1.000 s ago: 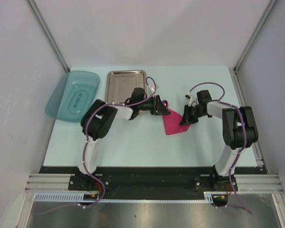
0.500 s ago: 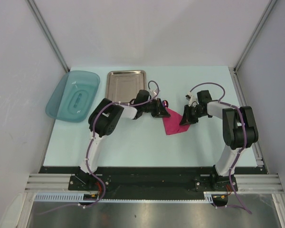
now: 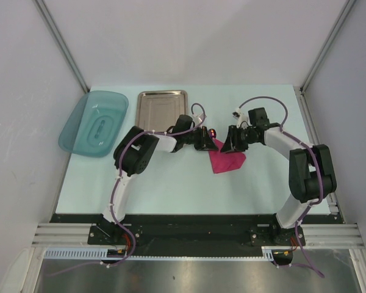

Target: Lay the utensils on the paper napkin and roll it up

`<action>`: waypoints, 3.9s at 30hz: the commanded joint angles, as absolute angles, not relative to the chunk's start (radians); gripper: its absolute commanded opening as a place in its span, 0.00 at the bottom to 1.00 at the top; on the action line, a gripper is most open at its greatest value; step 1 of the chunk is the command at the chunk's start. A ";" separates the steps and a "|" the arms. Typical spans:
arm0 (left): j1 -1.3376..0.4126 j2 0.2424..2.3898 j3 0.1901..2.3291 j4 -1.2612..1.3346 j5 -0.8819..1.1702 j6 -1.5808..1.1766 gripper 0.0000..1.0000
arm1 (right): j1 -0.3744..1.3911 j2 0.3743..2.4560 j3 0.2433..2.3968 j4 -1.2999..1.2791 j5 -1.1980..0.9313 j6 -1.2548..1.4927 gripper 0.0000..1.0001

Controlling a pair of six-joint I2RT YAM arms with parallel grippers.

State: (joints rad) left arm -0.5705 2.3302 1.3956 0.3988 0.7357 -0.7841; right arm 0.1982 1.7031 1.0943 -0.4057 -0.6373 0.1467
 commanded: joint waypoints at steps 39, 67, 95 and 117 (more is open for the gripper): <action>-0.689 2.269 1.638 -0.096 0.471 -0.439 0.22 | 0.190 1.870 0.939 -0.310 -0.630 0.212 0.15; -0.692 2.382 1.726 -0.250 0.402 -0.365 0.11 | 0.195 1.778 1.028 -0.235 -0.637 0.304 0.21; -0.649 2.207 1.736 -0.184 0.422 -0.385 0.27 | 0.201 1.948 0.974 -0.184 -0.548 0.336 0.00; -0.699 2.301 1.738 -0.316 0.437 -0.388 0.13 | 0.193 1.957 0.968 -0.179 -0.555 0.353 0.00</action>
